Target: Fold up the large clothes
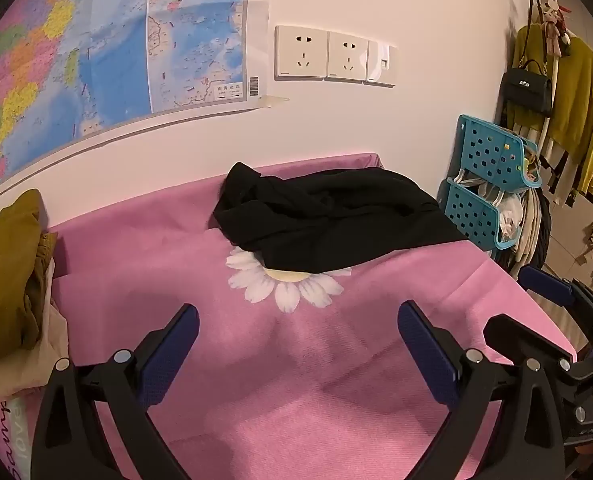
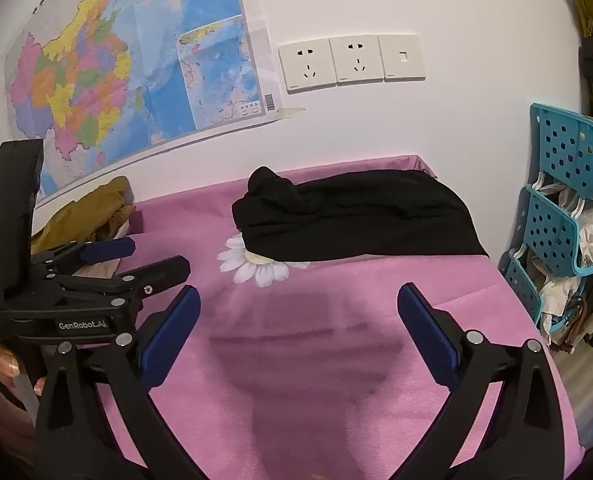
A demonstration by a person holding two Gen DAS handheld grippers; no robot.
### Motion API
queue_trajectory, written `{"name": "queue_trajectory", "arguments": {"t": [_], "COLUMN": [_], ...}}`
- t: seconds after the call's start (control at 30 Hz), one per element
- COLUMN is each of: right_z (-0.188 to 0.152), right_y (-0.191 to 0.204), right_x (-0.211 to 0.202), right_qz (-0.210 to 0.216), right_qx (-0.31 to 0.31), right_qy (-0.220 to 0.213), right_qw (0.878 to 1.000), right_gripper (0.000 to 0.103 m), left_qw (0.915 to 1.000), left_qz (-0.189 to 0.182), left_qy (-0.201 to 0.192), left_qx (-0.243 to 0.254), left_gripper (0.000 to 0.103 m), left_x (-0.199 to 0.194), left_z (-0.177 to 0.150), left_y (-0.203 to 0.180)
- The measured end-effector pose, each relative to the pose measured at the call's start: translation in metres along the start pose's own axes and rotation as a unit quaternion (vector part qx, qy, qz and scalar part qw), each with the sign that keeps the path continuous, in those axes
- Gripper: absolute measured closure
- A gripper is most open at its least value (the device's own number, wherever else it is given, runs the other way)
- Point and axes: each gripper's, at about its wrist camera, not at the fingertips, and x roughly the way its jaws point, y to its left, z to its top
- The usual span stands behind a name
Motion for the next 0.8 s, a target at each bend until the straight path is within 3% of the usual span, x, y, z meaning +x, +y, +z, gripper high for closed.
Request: {"name": "queue_trajectory", "arguments": {"t": [0.8], "right_z": [-0.0025], "right_y": [0.0002], "right_x": [-0.0019], "right_qz": [0.005], "right_qx": [0.000], "right_qy": [-0.005], "right_qw": [1.000], "right_gripper": [0.006], "left_qw": [1.0000], "left_qz": [-0.004], "left_qy": [0.000], "left_qx": [-0.003], "left_gripper": [0.007], "left_x": [0.0004], "left_z": [-0.0015], "left_y": [0.0077]}}
